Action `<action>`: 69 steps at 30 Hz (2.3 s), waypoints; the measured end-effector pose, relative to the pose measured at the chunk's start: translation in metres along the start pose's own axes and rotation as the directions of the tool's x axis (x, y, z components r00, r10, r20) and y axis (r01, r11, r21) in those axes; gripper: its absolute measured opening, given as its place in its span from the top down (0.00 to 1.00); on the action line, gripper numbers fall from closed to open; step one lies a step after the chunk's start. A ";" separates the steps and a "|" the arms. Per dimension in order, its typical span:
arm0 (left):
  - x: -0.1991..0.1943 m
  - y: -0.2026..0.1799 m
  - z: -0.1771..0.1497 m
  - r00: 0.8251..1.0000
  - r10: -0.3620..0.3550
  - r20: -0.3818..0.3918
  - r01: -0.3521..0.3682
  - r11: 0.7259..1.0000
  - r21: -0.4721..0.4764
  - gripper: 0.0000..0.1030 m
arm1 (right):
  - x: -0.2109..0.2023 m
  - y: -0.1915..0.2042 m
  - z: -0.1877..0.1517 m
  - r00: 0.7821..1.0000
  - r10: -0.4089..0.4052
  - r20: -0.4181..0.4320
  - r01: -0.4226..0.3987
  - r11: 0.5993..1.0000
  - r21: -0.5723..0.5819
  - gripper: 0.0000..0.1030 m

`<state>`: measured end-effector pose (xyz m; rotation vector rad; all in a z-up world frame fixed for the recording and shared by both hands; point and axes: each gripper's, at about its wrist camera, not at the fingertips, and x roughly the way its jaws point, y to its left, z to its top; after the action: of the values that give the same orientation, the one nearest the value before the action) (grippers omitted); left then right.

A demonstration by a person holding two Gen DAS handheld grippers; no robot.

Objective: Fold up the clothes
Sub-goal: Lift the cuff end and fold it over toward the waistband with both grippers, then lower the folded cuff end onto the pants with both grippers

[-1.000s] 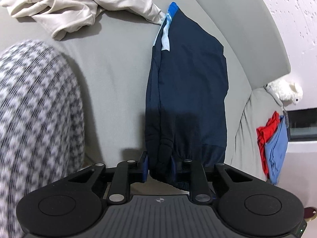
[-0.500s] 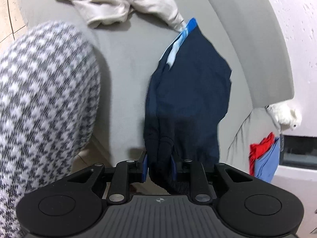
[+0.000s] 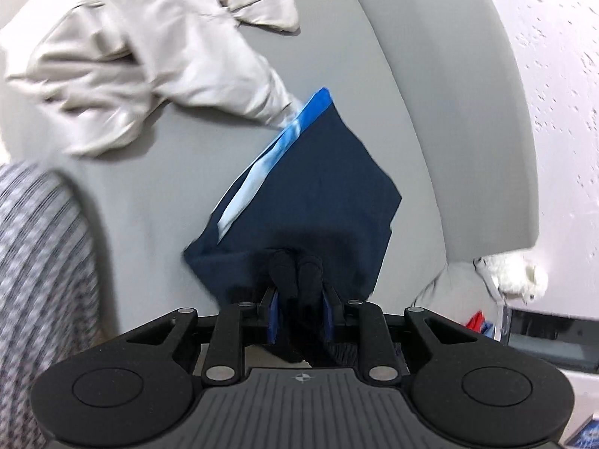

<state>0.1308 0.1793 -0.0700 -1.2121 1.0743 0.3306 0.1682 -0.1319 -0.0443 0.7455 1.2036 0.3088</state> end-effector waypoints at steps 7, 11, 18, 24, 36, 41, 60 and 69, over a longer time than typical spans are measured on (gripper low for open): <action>0.052 -0.019 0.051 0.999 0.041 -0.009 -0.041 0.999 -0.004 0.79 | 0.065 0.008 0.055 0.998 -0.050 -0.030 0.051 0.998 0.035 0.87; 0.074 -0.035 0.076 0.999 0.043 -0.001 -0.043 0.999 0.025 0.79 | 0.099 0.015 0.086 0.997 -0.067 -0.041 0.069 0.997 0.033 0.87; 0.095 -0.053 0.120 0.998 -0.054 0.013 0.052 0.991 0.124 0.48 | 0.143 0.032 0.138 0.999 -0.028 -0.031 0.027 0.999 -0.031 0.52; 0.066 -0.030 0.116 0.994 -0.094 0.048 0.076 0.954 0.291 0.39 | 0.128 0.032 0.144 1.000 0.003 0.005 -0.003 0.994 -0.110 0.39; 0.075 -0.028 0.076 0.983 -0.117 0.143 -0.015 0.723 0.691 0.69 | 0.122 0.021 0.088 0.995 -0.059 0.079 0.093 0.819 -0.566 0.55; 0.091 -0.046 0.075 0.976 -0.114 0.184 -0.062 0.664 0.745 0.68 | 0.136 0.028 0.101 0.994 -0.025 0.105 0.081 0.817 -0.570 0.55; 0.156 -0.060 0.089 0.974 -0.006 0.227 -0.182 0.578 0.796 0.63 | 0.236 0.047 0.124 0.983 -0.165 0.086 0.173 0.637 -0.751 0.58; 0.127 -0.074 0.073 0.943 -0.102 0.318 -0.227 0.502 0.834 0.90 | 0.206 0.051 0.115 0.979 -0.123 0.166 0.206 0.631 -0.748 0.93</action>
<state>0.2826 0.1748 -0.1316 -0.1643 0.7972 0.0034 0.3556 -0.0151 -0.1414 -0.1053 0.9050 0.5743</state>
